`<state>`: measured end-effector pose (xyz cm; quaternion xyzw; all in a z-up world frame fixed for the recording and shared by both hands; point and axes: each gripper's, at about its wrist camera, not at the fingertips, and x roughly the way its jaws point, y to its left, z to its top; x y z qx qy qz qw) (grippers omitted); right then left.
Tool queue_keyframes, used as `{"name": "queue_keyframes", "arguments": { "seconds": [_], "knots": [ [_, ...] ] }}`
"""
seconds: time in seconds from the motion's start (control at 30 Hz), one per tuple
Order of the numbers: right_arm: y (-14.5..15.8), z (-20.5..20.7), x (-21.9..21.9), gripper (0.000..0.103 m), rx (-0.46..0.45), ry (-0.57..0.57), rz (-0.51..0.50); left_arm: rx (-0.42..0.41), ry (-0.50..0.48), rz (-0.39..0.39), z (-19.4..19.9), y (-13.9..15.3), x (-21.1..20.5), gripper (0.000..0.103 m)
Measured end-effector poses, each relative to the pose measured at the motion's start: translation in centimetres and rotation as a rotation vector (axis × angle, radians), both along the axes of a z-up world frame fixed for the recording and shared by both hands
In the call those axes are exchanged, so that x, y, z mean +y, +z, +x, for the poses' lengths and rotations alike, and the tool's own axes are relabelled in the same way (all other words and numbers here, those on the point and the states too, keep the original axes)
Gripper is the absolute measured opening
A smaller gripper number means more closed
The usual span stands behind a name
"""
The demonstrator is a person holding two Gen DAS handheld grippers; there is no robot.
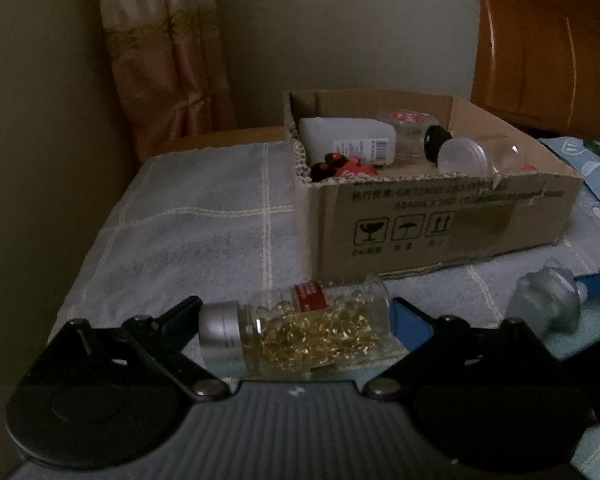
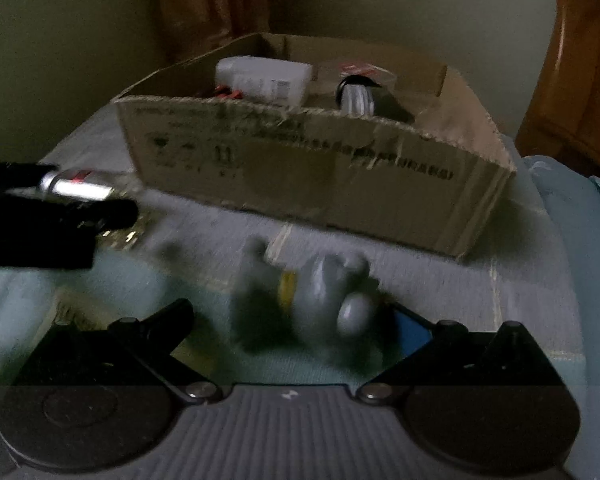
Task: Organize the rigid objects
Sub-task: 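Grip glass capsule jar with left tool while right tool grips grey figurine, then carry capsule jar into box with left tool while right tool lowers figurine in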
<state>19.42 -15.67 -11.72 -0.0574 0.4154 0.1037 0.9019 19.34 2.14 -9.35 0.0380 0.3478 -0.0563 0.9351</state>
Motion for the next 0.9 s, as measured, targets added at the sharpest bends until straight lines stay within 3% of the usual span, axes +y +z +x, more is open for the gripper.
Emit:
{"name": "queue_keyframes", "arguments": {
  "seconds": [0.23, 0.37, 0.47, 0.9],
  "knots": [
    [0.5, 0.1, -0.9, 0.101, -0.013, -0.036, 0.002, -0.003, -0.003, -0.007, 0.1, -0.1, 0.1, 0.098],
    [1.0, -0.2, -1.0, 0.084, -0.025, -0.024, 0.002, -0.002, -0.006, -0.002, 0.2, -0.1, 0.0, 0.097],
    [1.3, -0.4, -0.9, 0.078, -0.020, 0.004, 0.006, 0.000, -0.012, 0.009, 0.2, 0.0, -0.1, 0.097],
    [3.4, -0.7, -1.0, 0.076, 0.003, 0.097, -0.015, 0.045, -0.087, 0.009, -0.5, 1.4, -0.1, 0.097]
  ]
}}
